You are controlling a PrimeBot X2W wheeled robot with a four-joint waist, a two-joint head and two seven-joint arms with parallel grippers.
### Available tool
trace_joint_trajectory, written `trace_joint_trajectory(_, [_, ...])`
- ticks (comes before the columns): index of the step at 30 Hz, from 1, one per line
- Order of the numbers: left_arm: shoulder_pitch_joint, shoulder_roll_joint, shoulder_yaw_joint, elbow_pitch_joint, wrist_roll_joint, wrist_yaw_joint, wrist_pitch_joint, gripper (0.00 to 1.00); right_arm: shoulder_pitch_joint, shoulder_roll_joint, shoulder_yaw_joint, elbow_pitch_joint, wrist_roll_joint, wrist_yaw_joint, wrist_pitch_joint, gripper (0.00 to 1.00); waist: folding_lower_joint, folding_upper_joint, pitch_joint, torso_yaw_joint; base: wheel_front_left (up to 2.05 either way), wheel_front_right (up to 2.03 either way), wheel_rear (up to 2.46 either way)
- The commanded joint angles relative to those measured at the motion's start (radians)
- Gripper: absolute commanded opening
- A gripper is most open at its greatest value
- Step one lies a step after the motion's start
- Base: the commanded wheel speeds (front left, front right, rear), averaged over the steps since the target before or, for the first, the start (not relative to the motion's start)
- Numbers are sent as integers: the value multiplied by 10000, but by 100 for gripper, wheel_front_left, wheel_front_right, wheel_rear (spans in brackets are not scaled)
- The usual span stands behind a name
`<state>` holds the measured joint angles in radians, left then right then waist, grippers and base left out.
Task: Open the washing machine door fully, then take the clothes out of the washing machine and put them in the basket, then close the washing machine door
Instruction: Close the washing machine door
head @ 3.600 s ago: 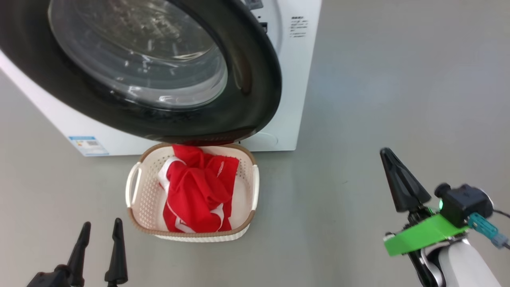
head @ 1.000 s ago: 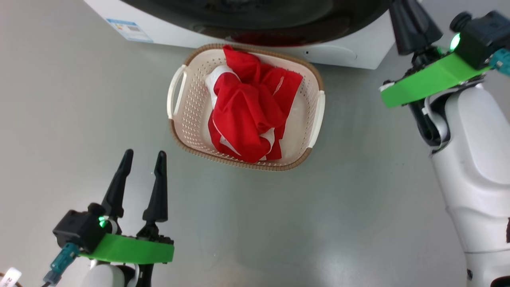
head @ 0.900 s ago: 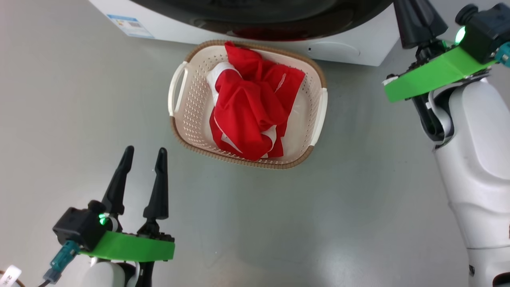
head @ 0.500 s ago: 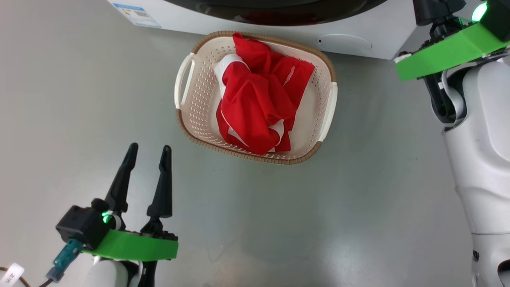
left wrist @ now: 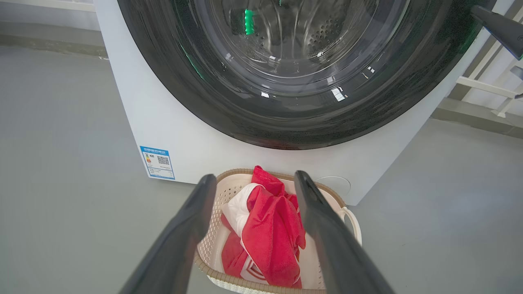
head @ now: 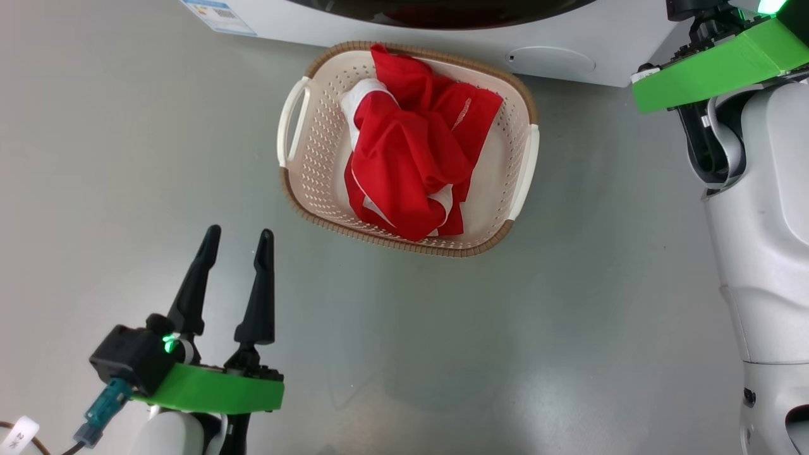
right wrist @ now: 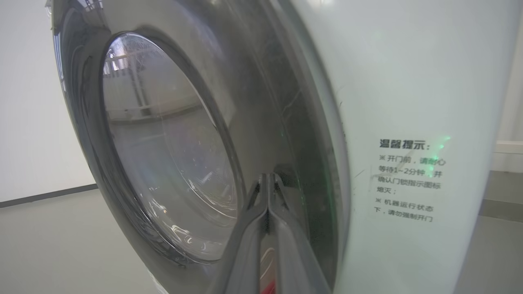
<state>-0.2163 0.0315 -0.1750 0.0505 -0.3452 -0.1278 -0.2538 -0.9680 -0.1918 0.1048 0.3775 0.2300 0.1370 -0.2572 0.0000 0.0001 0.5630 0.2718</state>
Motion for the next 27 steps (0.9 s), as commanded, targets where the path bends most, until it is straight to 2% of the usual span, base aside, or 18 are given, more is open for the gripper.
trace_joint_trajectory(1, [-151, 187, 306, -229, 44, -29, -80, 100, -252, 120, 12, -319, -85, -63, -46, 0, 0, -1, -26, -31, 0, 0, 0])
trace_joint_trajectory(7, [-131, 187, 350, -72, 79, -29, -80, 100, 180, 111, 284, -249, -37, -63, -46, 2, 0, -1, -283, -159, 0, 0, 0])
trace_joint_trajectory(9, [-94, 187, 391, 14, 9, -29, -80, 100, 395, 105, 368, -170, -16, -63, -46, 49, 0, -1, -420, -216, 0, 0, 0])
trace_joint_trajectory(10, [-76, 187, 419, 70, 19, -29, -80, 100, 520, 106, 436, -111, -5, -63, -46, 84, 0, -1, -496, -249, 0, 0, 0])
trace_joint_trajectory(11, [-59, 187, 438, 123, 41, -29, -80, 100, 640, 95, 516, -78, -6, -63, -46, 100, 0, -1, -570, -280, 0, 0, 0])
trace_joint_trajectory(27, [357, 187, 802, 666, 433, -29, -80, 100, 2816, 94, 771, 145, 483, -63, -46, 100, 0, -1, -1865, -986, 0, 0, 0])
